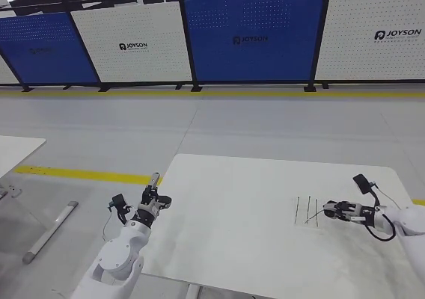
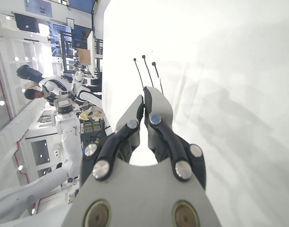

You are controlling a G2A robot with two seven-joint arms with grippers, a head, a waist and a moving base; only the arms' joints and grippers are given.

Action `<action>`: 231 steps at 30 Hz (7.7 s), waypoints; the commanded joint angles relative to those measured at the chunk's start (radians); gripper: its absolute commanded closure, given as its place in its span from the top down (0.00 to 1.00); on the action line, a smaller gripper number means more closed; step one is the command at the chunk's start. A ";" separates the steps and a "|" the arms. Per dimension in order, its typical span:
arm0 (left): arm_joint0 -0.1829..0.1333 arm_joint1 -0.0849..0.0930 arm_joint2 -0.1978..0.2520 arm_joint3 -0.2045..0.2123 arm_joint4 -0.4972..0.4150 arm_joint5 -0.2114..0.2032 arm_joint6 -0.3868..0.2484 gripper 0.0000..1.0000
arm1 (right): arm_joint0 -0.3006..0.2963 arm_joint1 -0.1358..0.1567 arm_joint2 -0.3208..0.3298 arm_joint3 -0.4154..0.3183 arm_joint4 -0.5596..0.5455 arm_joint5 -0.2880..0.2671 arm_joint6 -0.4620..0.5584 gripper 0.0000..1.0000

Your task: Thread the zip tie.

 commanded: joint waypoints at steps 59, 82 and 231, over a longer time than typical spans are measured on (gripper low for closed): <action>0.000 0.000 0.000 0.000 0.000 0.000 0.000 1.00 | -0.251 0.068 0.239 -0.308 0.350 0.006 0.051 0.00; 0.000 0.000 0.000 0.000 0.000 0.000 0.000 1.00 | -0.416 0.050 0.241 -0.563 0.388 0.001 -0.231 0.00; -0.293 -0.065 0.526 0.187 0.094 -0.095 -0.176 1.00 | -0.607 -0.094 -0.086 -0.874 0.198 0.049 -0.781 0.00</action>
